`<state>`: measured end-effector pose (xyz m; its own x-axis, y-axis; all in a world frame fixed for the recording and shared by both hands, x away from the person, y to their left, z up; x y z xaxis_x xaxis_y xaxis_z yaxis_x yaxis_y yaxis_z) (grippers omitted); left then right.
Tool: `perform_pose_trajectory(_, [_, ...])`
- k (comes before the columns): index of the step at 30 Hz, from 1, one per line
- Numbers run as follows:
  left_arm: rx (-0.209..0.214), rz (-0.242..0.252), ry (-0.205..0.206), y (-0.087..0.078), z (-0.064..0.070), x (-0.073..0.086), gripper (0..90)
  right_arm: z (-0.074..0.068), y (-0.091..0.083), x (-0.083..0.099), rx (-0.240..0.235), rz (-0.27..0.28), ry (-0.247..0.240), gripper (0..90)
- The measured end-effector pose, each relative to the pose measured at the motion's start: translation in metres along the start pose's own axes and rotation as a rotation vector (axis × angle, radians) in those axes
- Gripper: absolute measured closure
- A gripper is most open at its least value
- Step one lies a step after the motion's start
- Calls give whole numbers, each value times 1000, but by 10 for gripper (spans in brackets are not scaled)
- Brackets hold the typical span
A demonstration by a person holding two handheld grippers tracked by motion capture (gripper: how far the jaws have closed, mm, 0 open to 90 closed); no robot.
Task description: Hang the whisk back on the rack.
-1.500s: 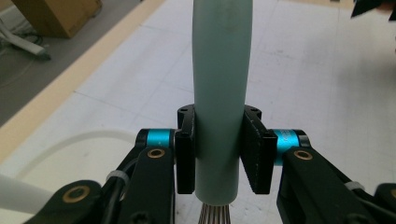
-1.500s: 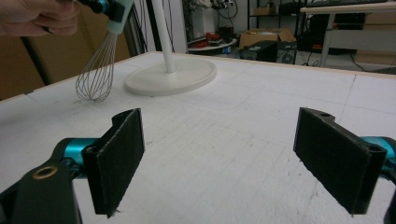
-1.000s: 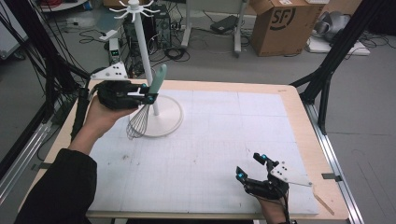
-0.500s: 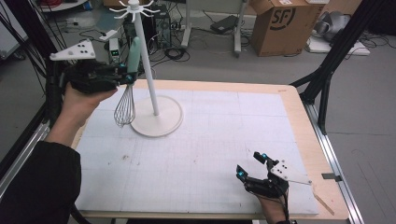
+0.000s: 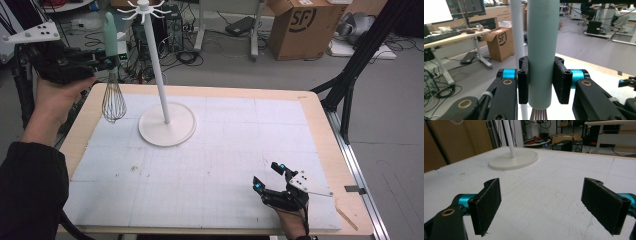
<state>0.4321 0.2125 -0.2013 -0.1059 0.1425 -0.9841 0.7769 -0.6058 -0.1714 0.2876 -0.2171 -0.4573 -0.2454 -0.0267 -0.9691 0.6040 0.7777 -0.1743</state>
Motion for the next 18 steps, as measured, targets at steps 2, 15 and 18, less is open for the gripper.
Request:
perform_pose_trajectory(2, [0, -11, 3, 2, -4, -1, 694, 0, -1, 0, 1, 0, 11, 155])
perform_pose_trajectory(15, [1, -36, -28, 16, -29, -6, 693, 4, -3, 0, 7, 4, 11, 155])
perform_pose_trajectory(18, [10, -33, -35, 20, -31, -7, 693, 4, -2, 1, 5, 2, 15, 155])
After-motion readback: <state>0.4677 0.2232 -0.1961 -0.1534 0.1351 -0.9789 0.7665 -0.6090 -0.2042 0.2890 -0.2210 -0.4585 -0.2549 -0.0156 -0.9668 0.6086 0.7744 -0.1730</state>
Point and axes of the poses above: each handheld gripper's, and its own axes: y roughly forward along the jaws, x roughly out of its underside, z roughly to its right, the point moved 9 cm from there along y, roughly forward along the jaws, and after that the axes turned 13 degrees about -x, right-handed, at the moved point
